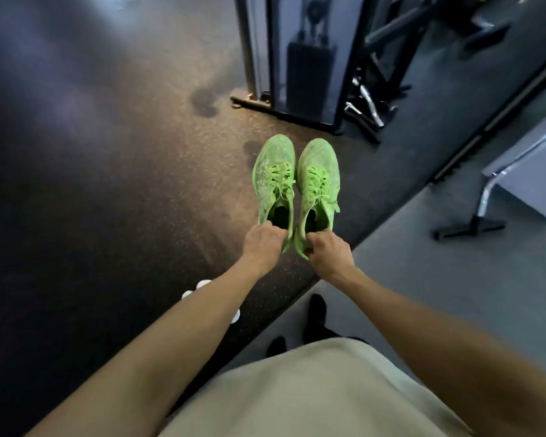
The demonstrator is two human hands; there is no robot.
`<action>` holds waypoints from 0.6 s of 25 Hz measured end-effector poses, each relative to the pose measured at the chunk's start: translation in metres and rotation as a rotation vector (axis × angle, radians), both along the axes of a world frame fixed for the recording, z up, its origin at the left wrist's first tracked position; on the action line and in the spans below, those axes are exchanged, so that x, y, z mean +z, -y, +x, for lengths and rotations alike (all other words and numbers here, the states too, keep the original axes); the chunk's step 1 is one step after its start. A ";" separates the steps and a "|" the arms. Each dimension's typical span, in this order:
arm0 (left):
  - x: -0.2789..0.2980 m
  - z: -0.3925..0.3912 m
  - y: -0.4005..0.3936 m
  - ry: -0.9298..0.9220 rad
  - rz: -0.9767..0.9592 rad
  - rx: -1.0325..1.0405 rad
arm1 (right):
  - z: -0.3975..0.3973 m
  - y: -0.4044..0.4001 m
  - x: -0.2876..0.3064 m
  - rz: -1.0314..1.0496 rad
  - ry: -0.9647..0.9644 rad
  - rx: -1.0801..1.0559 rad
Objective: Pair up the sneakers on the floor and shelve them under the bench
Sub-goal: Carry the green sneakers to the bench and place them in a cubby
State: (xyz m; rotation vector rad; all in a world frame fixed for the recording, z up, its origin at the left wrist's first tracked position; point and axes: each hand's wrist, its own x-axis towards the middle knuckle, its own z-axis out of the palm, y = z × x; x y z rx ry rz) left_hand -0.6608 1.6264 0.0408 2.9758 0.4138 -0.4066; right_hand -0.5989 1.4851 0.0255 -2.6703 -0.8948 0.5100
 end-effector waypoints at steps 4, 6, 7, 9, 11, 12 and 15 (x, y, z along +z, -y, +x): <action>0.009 0.014 0.064 0.037 -0.010 -0.271 | -0.015 0.074 0.006 0.022 -0.011 -0.271; 0.014 0.024 0.100 0.065 -0.010 -0.395 | -0.023 0.114 0.010 0.016 0.006 -0.378; 0.015 0.030 0.122 0.063 -0.011 -0.460 | -0.027 0.136 0.012 0.013 0.016 -0.436; 0.014 0.042 0.170 0.052 -0.017 -0.586 | -0.036 0.184 0.014 0.007 0.022 -0.552; 0.009 0.053 0.222 0.058 -0.009 -0.713 | -0.044 0.235 0.015 0.010 0.024 -0.674; 0.006 0.058 0.252 0.066 0.001 -0.774 | -0.048 0.262 0.016 0.016 0.023 -0.734; -0.002 0.071 0.340 0.090 0.014 -0.900 | -0.058 0.343 0.021 0.038 0.018 -0.877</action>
